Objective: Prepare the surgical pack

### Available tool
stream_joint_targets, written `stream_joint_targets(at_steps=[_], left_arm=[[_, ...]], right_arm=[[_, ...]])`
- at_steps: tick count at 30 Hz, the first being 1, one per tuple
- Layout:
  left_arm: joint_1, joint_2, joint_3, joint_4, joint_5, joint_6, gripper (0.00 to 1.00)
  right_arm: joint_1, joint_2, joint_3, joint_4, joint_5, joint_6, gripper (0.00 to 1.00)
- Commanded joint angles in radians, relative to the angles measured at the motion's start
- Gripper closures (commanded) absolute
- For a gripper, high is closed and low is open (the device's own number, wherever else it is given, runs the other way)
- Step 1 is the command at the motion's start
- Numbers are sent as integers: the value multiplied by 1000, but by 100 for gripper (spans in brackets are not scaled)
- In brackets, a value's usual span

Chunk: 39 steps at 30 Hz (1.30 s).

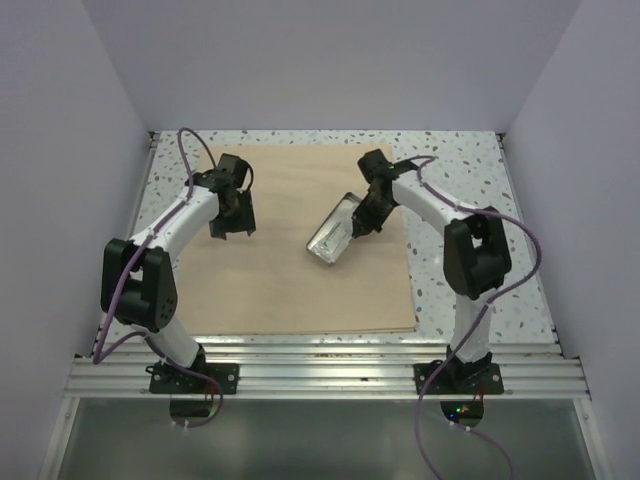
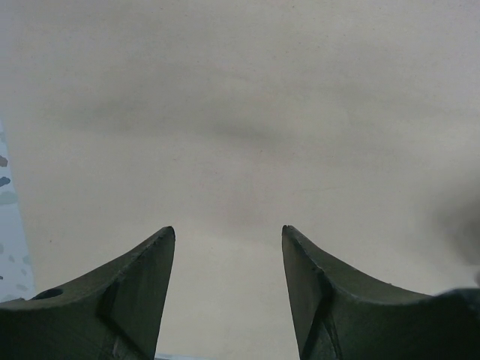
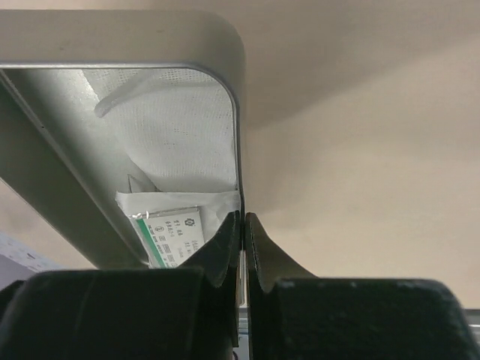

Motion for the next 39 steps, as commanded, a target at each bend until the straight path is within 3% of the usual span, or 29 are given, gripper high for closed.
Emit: stream_joint_targets(at_steps=[1, 6, 11, 12, 13, 16, 20, 25, 28, 31, 32, 34, 39], left_arm=[[6, -21, -8, -36, -51, -35, 37], [6, -13, -22, -53, -66, -47, 37], [6, -25, -32, -53, -71, -50, 37], [6, -27, -37, -53, -72, -50, 37], [7, -26, -40, -53, -74, -50, 37], [7, -15, -42, -52, -76, -52, 37], [13, 7, -25, -61, -76, -56, 37], [18, 36, 4, -64, -72, -55, 37], [35, 65, -5, -56, -25, -64, 38], [55, 94, -23, -30, 20, -79, 41], [64, 115, -25, -29, 23, -84, 41], [75, 142, -11, -33, 30, -96, 41], [93, 272, 55, -67, 41, -113, 41]], right_arm=[[93, 138, 184, 11, -1, 163, 100], [182, 268, 345, -33, 3, 251, 100], [205, 323, 396, -73, 32, 273, 100], [204, 326, 393, -76, 26, 270, 97], [204, 331, 392, -70, 19, 260, 84], [208, 343, 396, -66, -7, 212, 65], [207, 332, 440, -58, -35, 103, 54], [178, 231, 470, -92, 46, -259, 50], [91, 119, 326, -9, 48, -405, 55], [2, 71, 162, 93, -44, -500, 75], [-11, 73, 143, 121, -63, -555, 86], [-32, 111, 134, 178, -102, -620, 100], [-49, 254, 195, 209, -47, -717, 100]])
